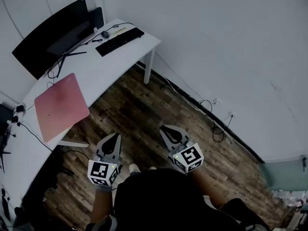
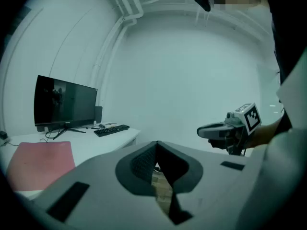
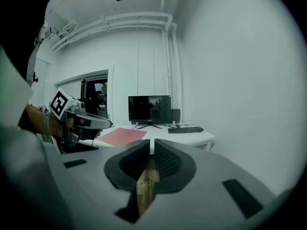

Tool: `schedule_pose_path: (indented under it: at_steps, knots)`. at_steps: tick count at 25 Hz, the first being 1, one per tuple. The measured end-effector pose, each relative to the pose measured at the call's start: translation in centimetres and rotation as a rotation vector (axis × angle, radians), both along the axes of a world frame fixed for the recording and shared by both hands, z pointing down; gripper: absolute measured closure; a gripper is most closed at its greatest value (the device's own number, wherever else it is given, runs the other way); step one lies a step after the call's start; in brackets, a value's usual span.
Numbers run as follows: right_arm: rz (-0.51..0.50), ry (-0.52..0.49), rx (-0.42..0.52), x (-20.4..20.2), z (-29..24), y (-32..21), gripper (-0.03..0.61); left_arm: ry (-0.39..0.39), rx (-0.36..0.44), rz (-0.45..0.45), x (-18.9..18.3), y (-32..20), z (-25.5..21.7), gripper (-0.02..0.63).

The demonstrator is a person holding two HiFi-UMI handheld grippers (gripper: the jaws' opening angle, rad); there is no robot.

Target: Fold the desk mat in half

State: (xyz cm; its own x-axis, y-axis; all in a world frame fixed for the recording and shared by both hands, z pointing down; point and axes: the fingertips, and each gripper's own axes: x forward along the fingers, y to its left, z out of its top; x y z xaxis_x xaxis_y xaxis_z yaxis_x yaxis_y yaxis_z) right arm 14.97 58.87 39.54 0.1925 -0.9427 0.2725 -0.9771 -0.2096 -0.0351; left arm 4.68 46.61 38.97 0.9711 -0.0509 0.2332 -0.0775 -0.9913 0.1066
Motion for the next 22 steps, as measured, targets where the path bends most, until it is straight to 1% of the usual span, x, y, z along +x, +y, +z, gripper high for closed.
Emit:
schedule_pose_path:
  at_steps: [4,7,10,13,18,22]
  knots:
    - [-0.003,0.004,0.0,-0.5,0.1,-2.1,0.54,-0.003,-0.007,-0.015,-1.0,-2.2,0.5,0.606]
    - [0.006,-0.013,-0.022,-1.1,0.5,-3.9,0.539,-0.006,-0.012,-0.017,-1.6,-4.1,0.8,0.606]
    - [0.012,-0.007,-0.038,-1.7,1.0,-5.8,0.538,-0.011,-0.024,-0.024,-2.4,-6.2,1.3,0.606]
    - [0.021,-0.025,-0.028,-2.1,1.2,-7.5,0.538,-0.017,-0.03,-0.021,-3.2,-8.1,2.1,0.606]
    - [0.012,-0.004,-0.053,-2.7,1.9,-9.7,0.537,-0.073,-0.059,-0.024,-4.1,-10.5,4.4,0.606]
    - [0.008,-0.024,-0.072,-2.1,3.0,-11.2,0.537,-0.094,-0.08,-0.046,-4.3,-11.9,5.6,0.606]
